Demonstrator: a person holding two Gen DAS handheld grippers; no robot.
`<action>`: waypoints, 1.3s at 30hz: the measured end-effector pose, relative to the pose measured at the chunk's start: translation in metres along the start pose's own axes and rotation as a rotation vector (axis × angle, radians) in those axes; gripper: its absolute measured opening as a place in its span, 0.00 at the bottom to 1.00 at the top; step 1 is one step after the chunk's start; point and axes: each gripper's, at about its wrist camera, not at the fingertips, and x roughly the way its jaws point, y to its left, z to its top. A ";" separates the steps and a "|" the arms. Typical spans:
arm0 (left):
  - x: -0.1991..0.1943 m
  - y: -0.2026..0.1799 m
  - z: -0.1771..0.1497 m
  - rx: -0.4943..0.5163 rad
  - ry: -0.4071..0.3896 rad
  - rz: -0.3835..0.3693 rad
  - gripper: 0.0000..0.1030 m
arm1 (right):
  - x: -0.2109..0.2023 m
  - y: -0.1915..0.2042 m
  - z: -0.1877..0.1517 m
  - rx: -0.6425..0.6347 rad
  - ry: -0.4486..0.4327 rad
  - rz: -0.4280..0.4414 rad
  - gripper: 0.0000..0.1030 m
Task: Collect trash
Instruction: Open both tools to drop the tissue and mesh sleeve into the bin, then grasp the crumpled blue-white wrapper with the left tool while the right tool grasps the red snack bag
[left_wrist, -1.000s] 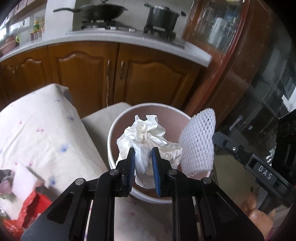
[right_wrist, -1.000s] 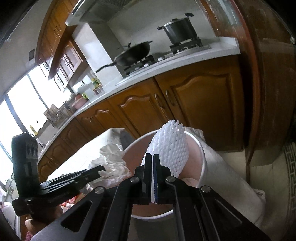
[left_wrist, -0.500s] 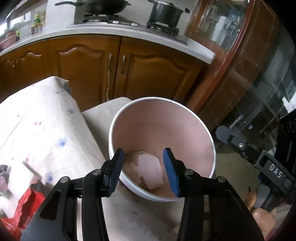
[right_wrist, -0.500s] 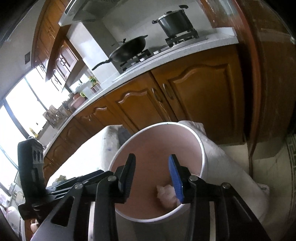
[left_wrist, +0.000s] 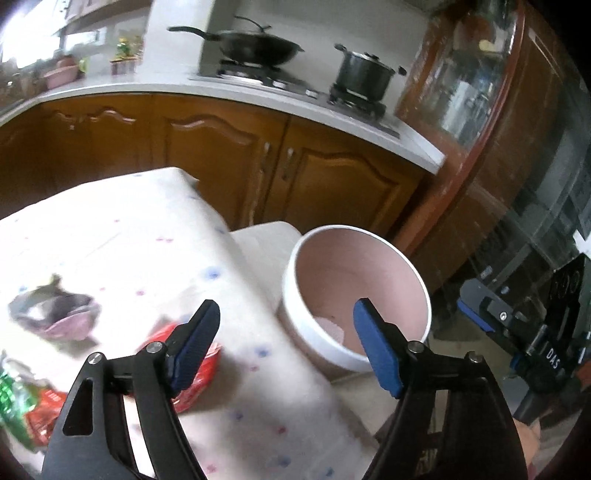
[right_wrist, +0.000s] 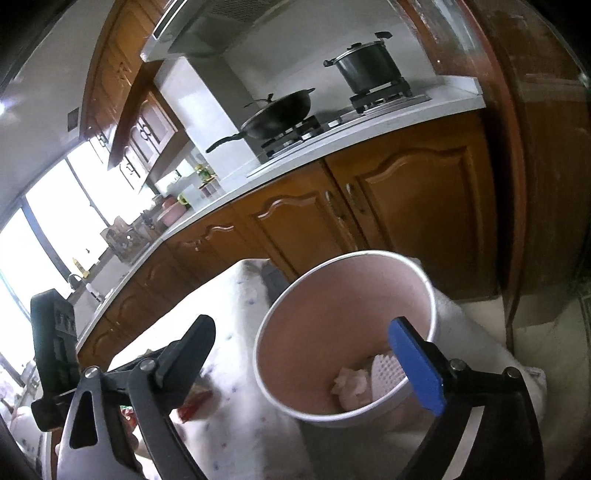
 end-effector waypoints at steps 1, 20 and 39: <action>-0.006 0.004 -0.002 -0.006 -0.009 0.008 0.75 | -0.001 0.003 -0.003 -0.002 0.001 0.001 0.94; -0.094 0.082 -0.038 -0.106 -0.109 0.118 0.81 | -0.010 0.085 -0.046 -0.099 0.038 0.092 0.97; -0.123 0.152 -0.056 -0.221 -0.110 0.196 0.81 | 0.008 0.130 -0.075 -0.138 0.099 0.143 0.97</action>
